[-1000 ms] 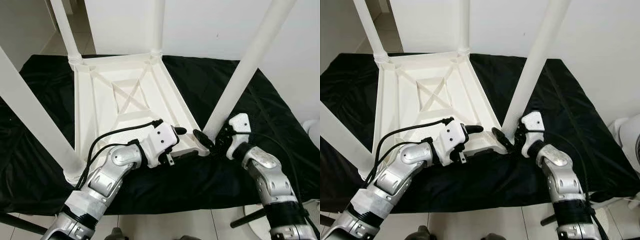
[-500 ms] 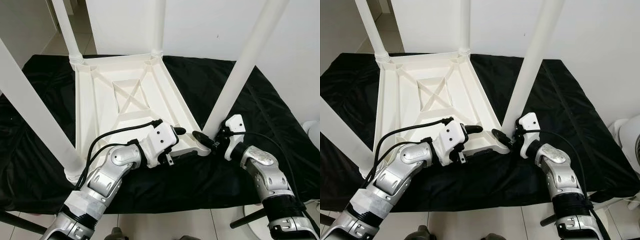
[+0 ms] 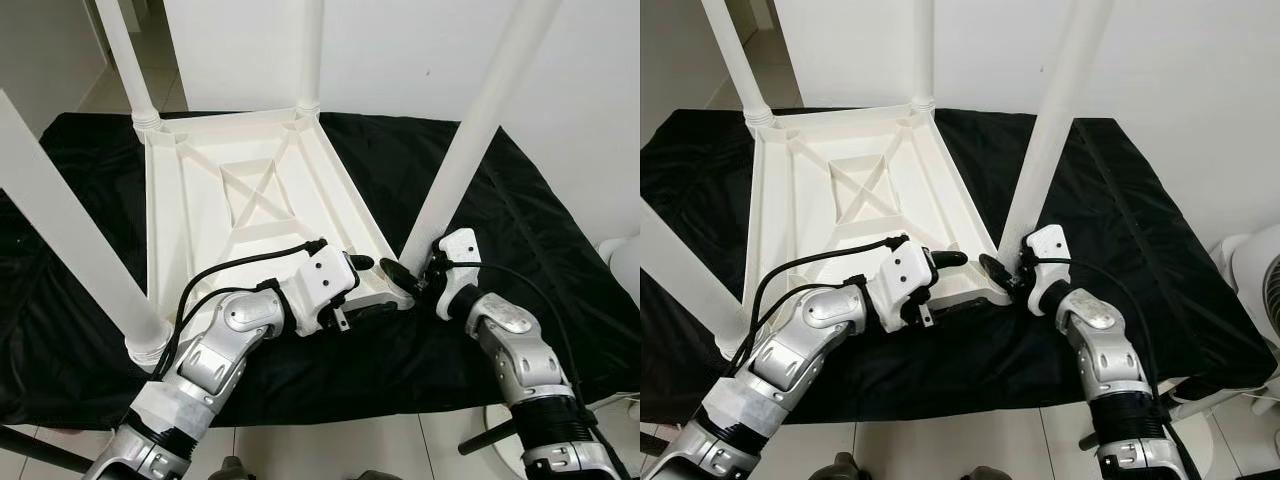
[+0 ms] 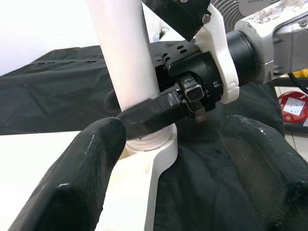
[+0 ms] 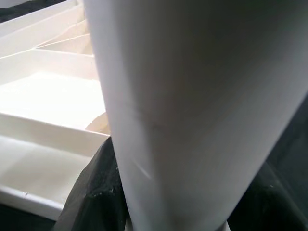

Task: Building children table

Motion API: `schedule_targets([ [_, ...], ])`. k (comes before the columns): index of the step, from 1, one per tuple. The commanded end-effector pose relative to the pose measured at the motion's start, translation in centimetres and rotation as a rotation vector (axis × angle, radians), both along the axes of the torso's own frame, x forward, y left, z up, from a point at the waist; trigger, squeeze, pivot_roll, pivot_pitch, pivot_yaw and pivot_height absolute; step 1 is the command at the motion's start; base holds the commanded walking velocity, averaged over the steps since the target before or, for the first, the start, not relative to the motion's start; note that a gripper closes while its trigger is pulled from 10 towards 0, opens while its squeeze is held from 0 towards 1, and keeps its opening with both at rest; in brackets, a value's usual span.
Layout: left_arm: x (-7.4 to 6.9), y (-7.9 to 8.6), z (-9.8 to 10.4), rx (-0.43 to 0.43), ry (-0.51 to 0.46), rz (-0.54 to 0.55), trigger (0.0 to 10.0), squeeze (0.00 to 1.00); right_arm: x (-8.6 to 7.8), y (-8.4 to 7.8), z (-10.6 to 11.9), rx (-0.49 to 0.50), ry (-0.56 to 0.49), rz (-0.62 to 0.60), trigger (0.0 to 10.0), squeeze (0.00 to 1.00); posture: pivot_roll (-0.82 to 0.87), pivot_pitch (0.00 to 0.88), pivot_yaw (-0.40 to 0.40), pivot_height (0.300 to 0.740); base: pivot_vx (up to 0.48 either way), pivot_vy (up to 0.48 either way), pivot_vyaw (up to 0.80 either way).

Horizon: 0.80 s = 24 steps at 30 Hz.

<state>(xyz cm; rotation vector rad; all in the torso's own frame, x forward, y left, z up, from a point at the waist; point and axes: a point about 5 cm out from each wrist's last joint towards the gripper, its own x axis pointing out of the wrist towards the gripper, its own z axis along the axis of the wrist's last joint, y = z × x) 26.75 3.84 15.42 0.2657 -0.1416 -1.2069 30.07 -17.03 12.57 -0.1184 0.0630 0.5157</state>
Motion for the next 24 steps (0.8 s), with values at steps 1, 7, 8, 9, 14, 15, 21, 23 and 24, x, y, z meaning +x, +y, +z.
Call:
schedule_targets([
  [1, -0.4, -0.2, -0.2, 0.019, 0.011, -0.040, 10.0, 0.00, -0.2, 0.0, -0.6, -0.037, 0.025, -0.042, 10.0, 0.00, -0.01, 0.000, -0.018, 0.740, 0.000, 0.000, 0.00],
  [7, -0.5, -0.3, -0.4, 0.022, 0.019, -0.050, 10.0, 0.00, -1.4, 1.8, -0.7, 0.025, -0.010, -0.361, 10.0, 0.00, -0.02, 0.000, -0.021, 0.740, 0.000, 0.000, 0.00],
  [8, -0.5, -0.3, -0.3, 0.021, 0.018, -0.052, 10.0, 0.00, -1.7, 2.0, -0.8, 0.040, -0.015, -0.427, 10.0, 0.00, -0.02, 0.000, -0.022, 0.740, 0.000, 0.000, 0.00],
  [9, -0.5, -0.3, -0.3, 0.021, 0.018, -0.052, 10.0, 0.00, -1.7, 2.0, -0.8, 0.040, -0.015, -0.427, 10.0, 0.00, -0.02, 0.000, -0.022, 0.740, 0.000, 0.000, 0.00],
  [14, -0.5, -0.3, -0.4, 0.023, 0.015, -0.051, 10.0, 0.00, -2.7, 2.6, -1.0, 0.033, -0.017, -0.618, 10.0, 0.00, -0.02, 0.000, -0.028, 0.740, 0.000, 0.000, 0.00],
  [15, -0.5, -0.3, -0.4, 0.024, 0.015, -0.050, 10.0, 0.00, -2.9, 2.8, -1.1, 0.045, -0.017, -0.657, 10.0, 0.00, -0.02, 0.000, -0.029, 0.740, 0.000, 0.000, 0.00],
  [21, -0.5, -0.3, -0.4, 0.024, 0.015, -0.050, 10.0, 0.00, -3.0, 2.9, -1.1, 0.053, -0.016, -0.681, 10.0, 0.00, -0.01, 0.000, -0.030, 0.740, 0.000, 0.000, 0.00],
  [23, -0.5, -0.2, -0.4, 0.026, 0.014, -0.051, 10.0, 0.00, -3.0, 3.8, -0.7, 0.084, -0.030, -0.655, 10.0, 0.00, -0.01, 0.000, -0.026, 0.740, 0.000, 0.000, 0.00],
  [24, -0.5, -0.2, -0.4, 0.027, 0.014, -0.052, 10.0, 0.00, -2.9, 4.0, -0.4, 0.094, -0.042, -0.634, 10.0, 0.00, -0.01, 0.000, -0.025, 0.740, 0.000, 0.000, 0.00],
])
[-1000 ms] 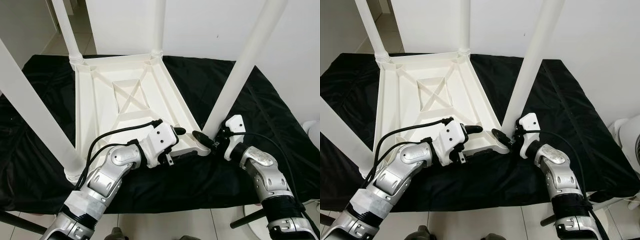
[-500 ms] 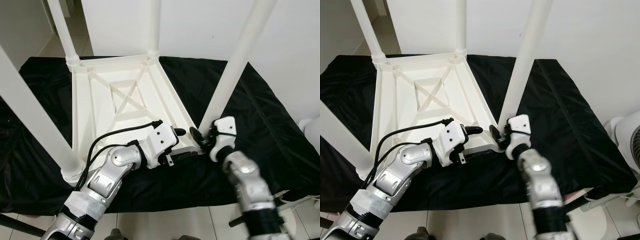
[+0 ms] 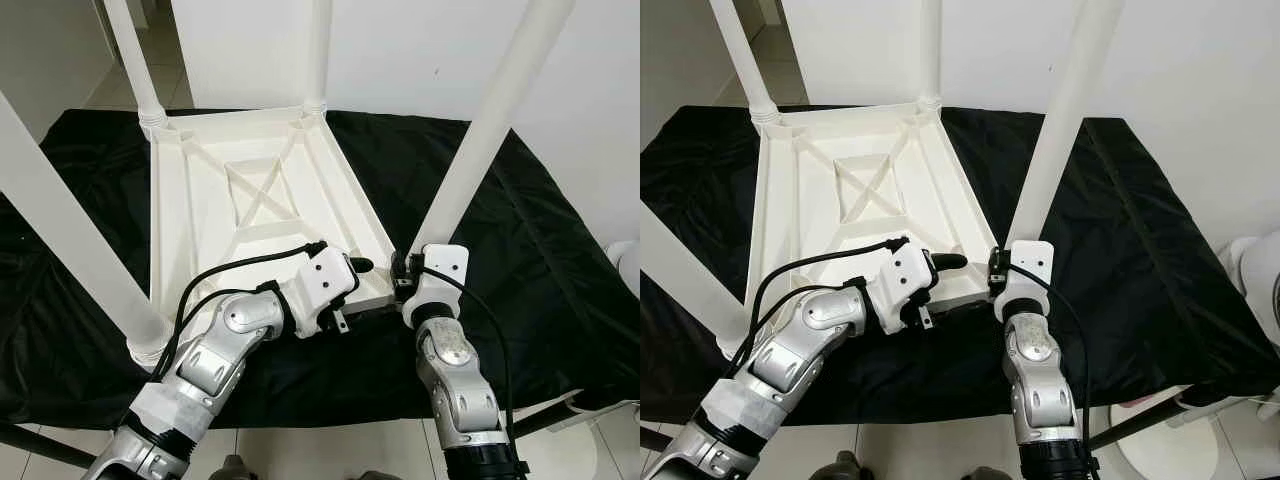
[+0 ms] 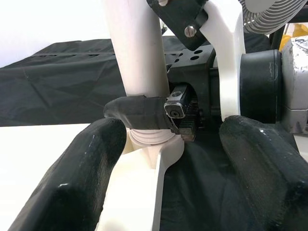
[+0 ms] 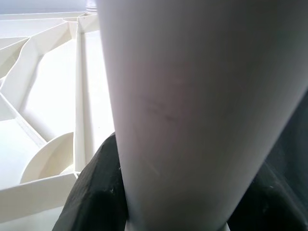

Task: Building children table

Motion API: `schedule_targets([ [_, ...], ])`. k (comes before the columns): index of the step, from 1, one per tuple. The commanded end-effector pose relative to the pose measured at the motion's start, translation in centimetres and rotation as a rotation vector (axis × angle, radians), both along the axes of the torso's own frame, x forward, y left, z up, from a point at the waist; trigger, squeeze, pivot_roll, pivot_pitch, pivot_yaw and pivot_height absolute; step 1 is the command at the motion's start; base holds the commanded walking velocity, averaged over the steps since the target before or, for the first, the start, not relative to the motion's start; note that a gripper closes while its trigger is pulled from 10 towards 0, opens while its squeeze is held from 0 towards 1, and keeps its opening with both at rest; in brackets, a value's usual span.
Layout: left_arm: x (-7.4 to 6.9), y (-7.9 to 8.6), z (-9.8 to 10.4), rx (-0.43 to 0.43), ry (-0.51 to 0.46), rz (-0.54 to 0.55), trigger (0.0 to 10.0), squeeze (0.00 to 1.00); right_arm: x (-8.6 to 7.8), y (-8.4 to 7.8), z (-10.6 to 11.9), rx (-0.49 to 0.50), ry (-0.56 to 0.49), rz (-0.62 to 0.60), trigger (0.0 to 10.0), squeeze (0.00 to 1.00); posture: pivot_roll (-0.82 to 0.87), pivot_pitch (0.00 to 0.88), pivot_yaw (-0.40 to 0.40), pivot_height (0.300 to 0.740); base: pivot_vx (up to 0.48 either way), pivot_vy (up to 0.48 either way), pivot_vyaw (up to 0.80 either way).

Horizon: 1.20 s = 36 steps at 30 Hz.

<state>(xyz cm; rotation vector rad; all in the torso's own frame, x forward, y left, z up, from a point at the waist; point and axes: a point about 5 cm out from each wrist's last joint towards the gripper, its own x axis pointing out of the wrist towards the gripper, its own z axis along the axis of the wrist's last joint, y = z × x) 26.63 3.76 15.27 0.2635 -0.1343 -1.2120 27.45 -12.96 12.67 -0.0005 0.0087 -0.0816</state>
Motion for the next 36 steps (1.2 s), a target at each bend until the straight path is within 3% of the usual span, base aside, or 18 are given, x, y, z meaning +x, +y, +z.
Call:
schedule_targets([
  [1, -0.4, -0.1, -0.3, 0.024, 0.007, -0.048, 10.0, 0.00, -0.3, -0.1, -0.5, -0.011, 0.024, -0.036, 10.0, 0.00, -0.01, 0.000, -0.025, 0.740, 0.000, 0.000, 0.00],
  [2, -0.4, -0.1, -0.3, 0.024, 0.007, -0.048, 10.0, 0.00, -0.3, -0.1, -0.5, -0.011, 0.024, -0.036, 10.0, 0.00, -0.01, 0.000, -0.025, 0.740, 0.000, 0.000, 0.00],
  [3, -0.4, -0.1, -0.3, 0.026, 0.006, -0.048, 10.0, 0.00, -0.4, 0.0, 0.2, 0.012, -0.011, -0.005, 10.0, 0.52, -0.01, 0.000, -0.027, 0.740, 0.000, 0.000, 0.00],
  [5, -0.4, -0.1, -0.3, 0.026, 0.006, -0.048, 10.0, 0.00, -0.4, 0.0, 0.2, 0.012, -0.011, -0.005, 10.0, 0.52, -0.01, 0.000, -0.027, 0.740, 0.000, 0.000, 0.00],
  [6, -0.4, -0.1, -0.3, 0.026, 0.005, -0.046, 10.0, 0.00, -0.6, -0.2, 0.6, 0.021, -0.035, 0.023, 10.0, 1.00, -0.01, 0.000, -0.030, 0.740, 0.000, 0.000, 0.00],
  [14, -0.4, 0.0, -0.2, 0.024, 0.005, -0.041, 10.0, 0.00, -1.3, -1.7, 1.0, 0.020, -0.074, 0.099, 10.0, 1.00, -0.01, 0.000, -0.029, 0.740, 0.000, 0.000, 0.00],
  [16, -0.4, 0.0, -0.2, 0.024, 0.004, -0.040, 10.0, 0.00, -1.4, -2.2, 1.0, 0.016, -0.079, 0.140, 10.0, 1.00, -0.01, 0.000, -0.027, 0.740, 0.000, 0.000, 0.00],
  [17, -0.4, 0.0, -0.2, 0.025, 0.004, -0.039, 10.0, 0.00, -1.6, -2.6, 1.0, 0.001, -0.074, 0.236, 10.0, 1.00, -0.01, 0.000, -0.023, 0.740, 0.000, 0.000, 0.00],
  [19, -0.4, 0.0, -0.2, 0.025, 0.004, -0.039, 10.0, 0.00, -1.6, -2.6, 1.0, 0.001, -0.074, 0.236, 10.0, 1.00, -0.01, 0.000, -0.023, 0.740, 0.000, 0.000, 0.00],
  [20, -0.3, 0.0, -0.2, 0.026, 0.004, -0.039, 10.0, 0.00, -1.7, -3.0, 1.0, -0.020, -0.067, 0.309, 10.0, 1.00, -0.01, 0.000, -0.018, 0.740, 0.000, 0.000, 0.00],
  [21, -0.2, 0.0, -0.2, 0.025, 0.004, -0.040, 10.0, 0.00, -1.5, -3.7, 1.1, -0.060, -0.061, 0.396, 10.0, 0.00, -0.02, 0.000, -0.014, 0.740, 0.000, 0.000, 0.00],
  [24, -0.2, 0.0, -0.2, 0.025, 0.004, -0.040, 10.0, 0.00, -1.5, -3.7, 1.1, -0.060, -0.061, 0.396, 10.0, 0.00, -0.02, 0.000, -0.014, 0.740, 0.000, 0.000, 0.00],
  [28, 0.1, -0.2, 0.0, 0.022, -0.001, -0.039, 10.0, 0.00, -0.4, -4.9, 1.3, -0.113, -0.030, 0.588, 10.0, 0.00, -0.02, 0.000, -0.013, 0.740, 0.000, 0.000, 0.00],
  [36, 0.3, 0.0, 0.1, 0.025, -0.010, -0.021, 10.0, 0.00, 1.1, -4.8, 0.8, -0.156, 0.012, 0.692, 10.0, 0.00, 0.02, 0.000, -0.029, 0.740, 0.000, 0.000, 0.00],
])
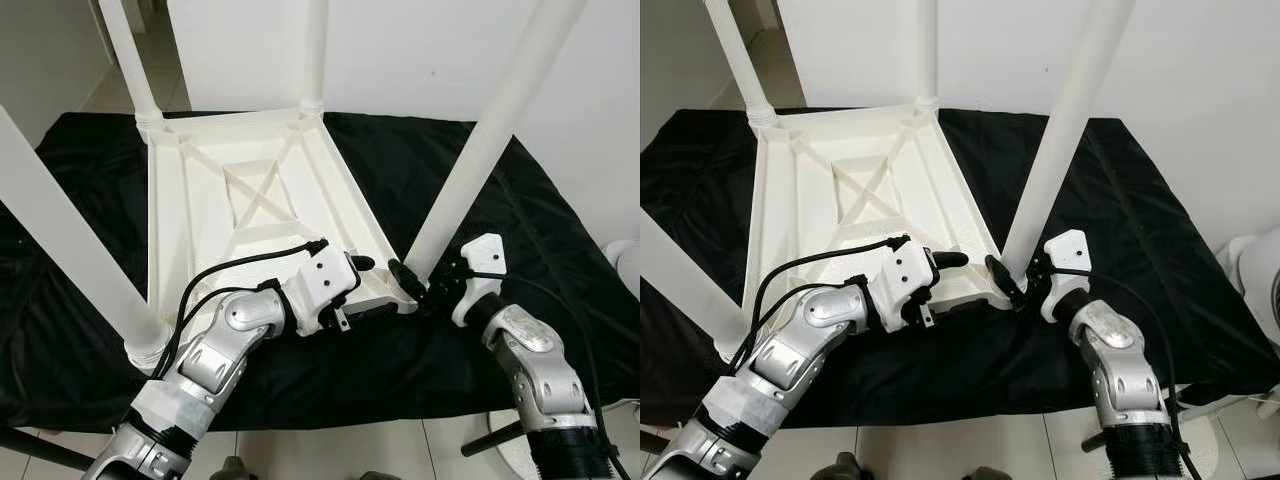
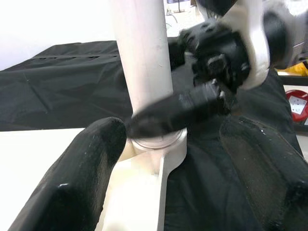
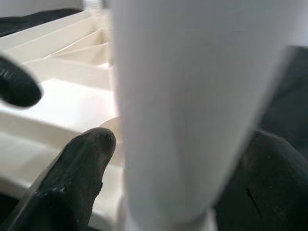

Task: Building children table

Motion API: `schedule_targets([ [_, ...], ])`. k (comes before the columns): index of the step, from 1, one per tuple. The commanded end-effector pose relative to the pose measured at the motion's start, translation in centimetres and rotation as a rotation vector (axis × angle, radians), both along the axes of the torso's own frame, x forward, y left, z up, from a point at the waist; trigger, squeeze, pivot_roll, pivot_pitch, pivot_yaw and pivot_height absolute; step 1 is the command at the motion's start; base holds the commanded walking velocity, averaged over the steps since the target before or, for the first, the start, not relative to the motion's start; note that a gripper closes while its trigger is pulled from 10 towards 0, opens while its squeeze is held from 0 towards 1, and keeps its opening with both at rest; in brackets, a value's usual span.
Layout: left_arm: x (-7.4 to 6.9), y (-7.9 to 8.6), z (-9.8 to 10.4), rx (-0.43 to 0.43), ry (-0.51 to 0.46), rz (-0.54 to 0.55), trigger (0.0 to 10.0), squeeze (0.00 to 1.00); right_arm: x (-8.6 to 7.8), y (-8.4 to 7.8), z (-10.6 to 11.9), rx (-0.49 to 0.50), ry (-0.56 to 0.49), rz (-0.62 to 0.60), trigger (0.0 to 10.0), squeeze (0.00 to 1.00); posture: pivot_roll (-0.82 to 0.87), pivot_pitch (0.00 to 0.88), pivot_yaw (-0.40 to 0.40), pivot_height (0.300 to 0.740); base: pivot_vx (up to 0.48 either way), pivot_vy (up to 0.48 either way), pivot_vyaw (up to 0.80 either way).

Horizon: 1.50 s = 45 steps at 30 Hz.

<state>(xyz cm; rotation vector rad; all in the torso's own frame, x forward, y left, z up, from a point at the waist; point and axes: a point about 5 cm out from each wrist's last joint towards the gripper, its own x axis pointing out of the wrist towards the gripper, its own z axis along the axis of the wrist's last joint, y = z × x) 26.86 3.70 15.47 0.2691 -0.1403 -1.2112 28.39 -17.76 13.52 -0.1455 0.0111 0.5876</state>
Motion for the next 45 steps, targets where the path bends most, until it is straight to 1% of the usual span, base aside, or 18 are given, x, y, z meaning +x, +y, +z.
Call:
schedule_targets([
  [1, 0.1, 0.3, -0.1, 0.027, -0.004, -0.013, 10.0, 0.00, 0.7, 0.3, -0.4, -0.020, 0.017, 0.048, 10.0, 0.00, 0.02, 0.000, -0.033, 0.740, 0.000, 0.000, 0.00],
  [4, 0.1, 0.3, -0.1, 0.027, -0.004, -0.013, 10.0, 0.00, 0.7, 0.3, -0.4, -0.020, 0.017, 0.048, 10.0, 0.00, 0.02, 0.000, -0.033, 0.740, 0.000, 0.000, 0.00],
  [5, 0.1, 0.7, -0.1, 0.034, -0.009, 0.000, 10.0, 0.00, 1.6, 1.0, -1.0, -0.025, 0.046, 0.099, 0.0, 0.00, 0.04, 0.000, -0.047, 0.740, 0.000, 0.000, 0.00],
  [8, 0.1, 0.9, -0.1, 0.038, -0.015, 0.012, 10.0, 0.00, 1.9, 1.4, -1.4, -0.031, 0.064, 0.135, 0.0, 0.00, 0.04, 0.000, -0.049, 0.740, 0.000, 0.000, 0.00],
  [17, -0.1, 1.0, -0.2, 0.038, -0.011, 0.017, 10.0, 0.00, 1.7, 1.2, -2.0, -0.012, 0.085, 0.169, 0.0, 0.00, 0.04, 0.000, -0.048, 0.740, 0.000, 0.000, 0.00],
  [18, 0.0, 0.9, -0.2, 0.037, -0.009, 0.014, 10.0, 0.00, 1.6, 1.2, -1.9, 0.016, 0.078, 0.128, 10.0, 0.00, 0.03, 0.000, -0.047, 0.740, 0.000, 0.000, 0.00],
  [29, 0.0, 0.9, -0.2, 0.040, -0.007, 0.005, 10.0, 0.00, 1.3, 1.5, -2.1, 0.032, 0.048, 0.026, 10.0, 0.00, 0.02, 0.000, -0.035, 0.740, 0.000, 0.000, 0.00],
  [30, 0.0, 0.8, -0.2, 0.041, -0.005, 0.001, 10.0, 0.00, 1.2, 1.6, -2.1, 0.027, 0.041, -0.055, 10.0, 0.00, 0.02, 0.000, -0.033, 0.740, 0.000, 0.000, 0.00],
  [34, 0.0, 0.8, -0.2, 0.041, -0.003, -0.001, 10.0, 0.00, 0.9, 2.0, -2.2, 0.026, 0.035, -0.126, 10.0, 0.00, 0.02, 0.000, -0.027, 0.740, 0.000, 0.000, 0.00],
  [36, 0.0, 0.8, -0.2, 0.041, -0.003, -0.001, 10.0, 0.00, 0.9, 2.0, -2.2, 0.026, 0.035, -0.126, 10.0, 0.00, 0.02, 0.000, -0.027, 0.740, 0.000, 0.000, 0.00],
  [38, -0.1, 0.9, -0.3, 0.045, -0.001, -0.002, 10.0, 0.00, 0.4, 2.7, -2.3, 0.042, 0.039, -0.239, 10.0, 0.00, 0.02, 0.000, -0.026, 0.740, 0.000, 0.000, 0.00],
  [39, -0.1, 0.9, -0.3, 0.045, -0.001, -0.002, 10.0, 0.00, 0.4, 2.7, -2.3, 0.042, 0.039, -0.239, 10.0, 0.00, 0.02, 0.000, -0.026, 0.740, 0.000, 0.000, 0.00],
  [40, -0.1, 0.9, -0.3, 0.047, 0.000, -0.004, 10.0, 0.00, 0.0, 3.0, -2.5, 0.051, 0.044, -0.313, 10.0, 0.00, 0.02, 0.000, -0.024, 0.740, 0.000, 0.000, 0.00],
  [41, -0.1, 0.9, -0.3, 0.047, 0.000, -0.004, 10.0, 0.00, 0.0, 3.0, -2.5, 0.051, 0.044, -0.313, 10.0, 0.00, 0.02, 0.000, -0.024, 0.740, 0.000, 0.000, 0.00],
  [42, -0.1, 0.9, -0.3, 0.049, 0.003, -0.006, 10.0, 0.00, -0.3, 3.4, -2.7, 0.061, 0.052, -0.374, 10.0, 0.00, 0.02, 0.000, -0.025, 0.740, 0.000, 0.000, 0.00],
  [43, -0.1, 0.9, -0.3, 0.049, 0.003, -0.006, 10.0, 0.00, -0.3, 3.4, -2.7, 0.061, 0.052, -0.374, 10.0, 0.00, 0.02, 0.000, -0.025, 0.740, 0.000, 0.000, 0.00],
  [44, -0.2, 0.9, -0.4, 0.051, 0.004, -0.008, 10.0, 0.00, -0.6, 3.7, -2.8, 0.062, 0.052, -0.444, 10.0, 0.00, 0.02, 0.000, -0.025, 0.740, 0.000, 0.000, 0.00],
  [45, -0.2, 0.9, -0.4, 0.051, 0.004, -0.008, 10.0, 0.00, -0.6, 3.7, -2.8, 0.062, 0.052, -0.444, 10.0, 0.00, 0.02, 0.000, -0.025, 0.740, 0.000, 0.000, 0.00],
])
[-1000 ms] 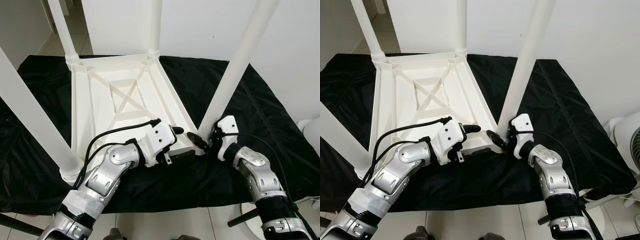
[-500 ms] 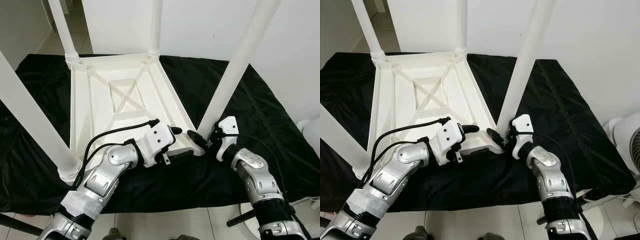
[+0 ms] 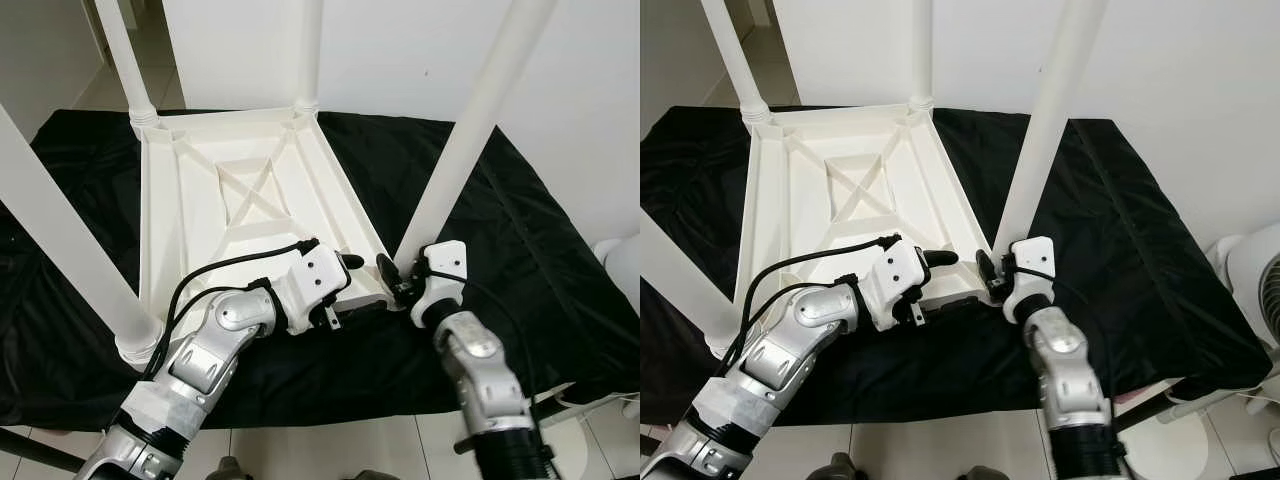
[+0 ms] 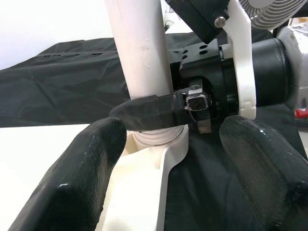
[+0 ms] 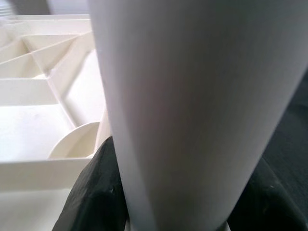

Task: Building children table

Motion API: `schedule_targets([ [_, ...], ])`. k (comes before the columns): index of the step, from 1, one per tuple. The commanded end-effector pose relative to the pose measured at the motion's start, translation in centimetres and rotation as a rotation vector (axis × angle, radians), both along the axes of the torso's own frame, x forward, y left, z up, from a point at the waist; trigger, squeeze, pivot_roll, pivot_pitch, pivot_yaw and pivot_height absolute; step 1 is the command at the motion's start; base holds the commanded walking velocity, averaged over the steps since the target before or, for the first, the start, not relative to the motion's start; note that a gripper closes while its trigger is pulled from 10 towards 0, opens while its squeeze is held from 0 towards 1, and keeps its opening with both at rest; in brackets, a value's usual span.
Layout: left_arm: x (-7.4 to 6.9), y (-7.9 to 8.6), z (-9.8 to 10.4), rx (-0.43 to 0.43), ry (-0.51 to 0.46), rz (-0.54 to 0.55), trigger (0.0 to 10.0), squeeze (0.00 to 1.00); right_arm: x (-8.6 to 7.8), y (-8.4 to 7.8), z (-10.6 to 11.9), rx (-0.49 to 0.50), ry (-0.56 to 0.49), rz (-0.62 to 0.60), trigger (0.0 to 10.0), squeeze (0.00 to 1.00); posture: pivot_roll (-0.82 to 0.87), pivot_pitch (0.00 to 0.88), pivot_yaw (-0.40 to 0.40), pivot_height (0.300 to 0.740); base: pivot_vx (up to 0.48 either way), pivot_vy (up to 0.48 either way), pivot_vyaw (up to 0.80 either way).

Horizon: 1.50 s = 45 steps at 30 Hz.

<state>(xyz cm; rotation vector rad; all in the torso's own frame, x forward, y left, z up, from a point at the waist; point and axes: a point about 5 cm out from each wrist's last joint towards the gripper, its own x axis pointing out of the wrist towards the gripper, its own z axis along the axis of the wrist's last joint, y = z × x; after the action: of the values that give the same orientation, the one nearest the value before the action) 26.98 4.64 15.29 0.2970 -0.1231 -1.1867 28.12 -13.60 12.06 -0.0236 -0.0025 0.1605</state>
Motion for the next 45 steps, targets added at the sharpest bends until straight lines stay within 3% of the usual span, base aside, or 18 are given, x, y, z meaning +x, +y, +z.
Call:
schedule_targets([
  [1, -0.3, -0.1, -0.2, 0.025, 0.009, -0.037, 10.0, 0.00, -0.6, -0.1, -1.6, -0.037, 0.078, -0.110, 10.0, 0.00, 0.01, 0.000, -0.024, 0.740, 0.000, 0.000, 0.00],
  [2, -0.3, -0.1, -0.2, 0.025, 0.009, -0.037, 10.0, 0.00, -0.6, -0.1, -1.6, -0.037, 0.078, -0.110, 10.0, 0.00, 0.01, 0.000, -0.024, 0.740, 0.000, 0.000, 0.00],
  [4, -0.3, -0.3, -0.2, 0.025, 0.007, -0.040, 10.0, 0.00, -1.3, 0.8, -1.9, -0.020, 0.087, -0.259, 10.0, 0.00, 0.01, 0.000, -0.025, 0.740, 0.000, 0.000, 0.00],
  [6, -0.3, -0.3, -0.2, 0.025, 0.007, -0.041, 10.0, 0.00, -1.4, 1.1, -2.0, -0.012, 0.094, -0.292, 10.0, 0.00, 0.01, 0.000, -0.024, 0.740, 0.000, 0.000, 0.00],
  [15, -0.3, -0.4, -0.2, 0.031, 0.012, -0.048, 10.0, 0.00, -1.5, 1.6, -1.3, 0.019, 0.069, -0.235, 10.0, 0.00, 0.00, 0.000, -0.019, 0.740, 0.000, 0.000, 0.00],
  [16, -0.2, -0.5, -0.2, 0.031, 0.008, -0.047, 10.0, 0.00, -1.5, 1.7, -1.2, 0.023, 0.066, -0.221, 10.0, 0.36, 0.00, 0.000, -0.020, 0.740, 0.000, 0.000, 0.00],
  [17, -0.1, -0.5, -0.1, 0.030, 0.006, -0.045, 10.0, 0.00, -1.6, 1.8, -1.0, 0.032, 0.058, -0.206, 10.0, 1.00, 0.00, 0.000, -0.021, 0.740, 0.000, 0.000, 0.00],
  [25, -0.2, -0.6, -0.2, 0.028, 0.005, -0.042, 10.0, 0.00, -2.1, 0.9, -0.5, 0.044, 0.025, -0.185, 10.0, 1.00, -0.01, 0.000, -0.024, 0.740, 0.000, 0.000, 0.00],
  [30, -0.1, -0.7, -0.1, 0.023, 0.006, -0.045, 10.0, 0.00, -2.5, -1.0, 0.2, 0.027, -0.020, -0.119, 10.0, 1.00, -0.03, 0.000, -0.006, 0.740, 0.000, 0.000, 0.00],
  [33, -0.1, -0.7, -0.1, 0.023, 0.006, -0.045, 10.0, 0.00, -2.5, -1.0, 0.2, 0.027, -0.020, -0.119, 10.0, 1.00, -0.03, 0.000, -0.006, 0.740, 0.000, 0.000, 0.00],
  [34, -0.1, -0.8, -0.1, 0.023, 0.007, -0.048, 10.0, 0.00, -2.7, -1.5, 0.3, 0.006, -0.027, -0.070, 10.0, 0.00, -0.03, 0.000, 0.001, 0.740, 0.000, 0.000, 0.00],
  [38, 0.5, -0.2, 0.3, 0.012, 0.023, -0.044, 10.0, 0.00, -2.9, -3.8, 0.4, -0.067, -0.022, 0.128, 10.0, 0.00, -0.03, 0.000, 0.011, 0.740, 0.000, 0.000, 0.00],
  [45, 1.0, 0.9, 0.6, 0.003, 0.046, -0.036, 10.0, 0.00, -2.3, -4.7, 0.7, -0.098, -0.026, 0.259, 10.0, 0.00, -0.02, 0.000, 0.013, 0.740, 0.000, 0.000, 0.00],
])
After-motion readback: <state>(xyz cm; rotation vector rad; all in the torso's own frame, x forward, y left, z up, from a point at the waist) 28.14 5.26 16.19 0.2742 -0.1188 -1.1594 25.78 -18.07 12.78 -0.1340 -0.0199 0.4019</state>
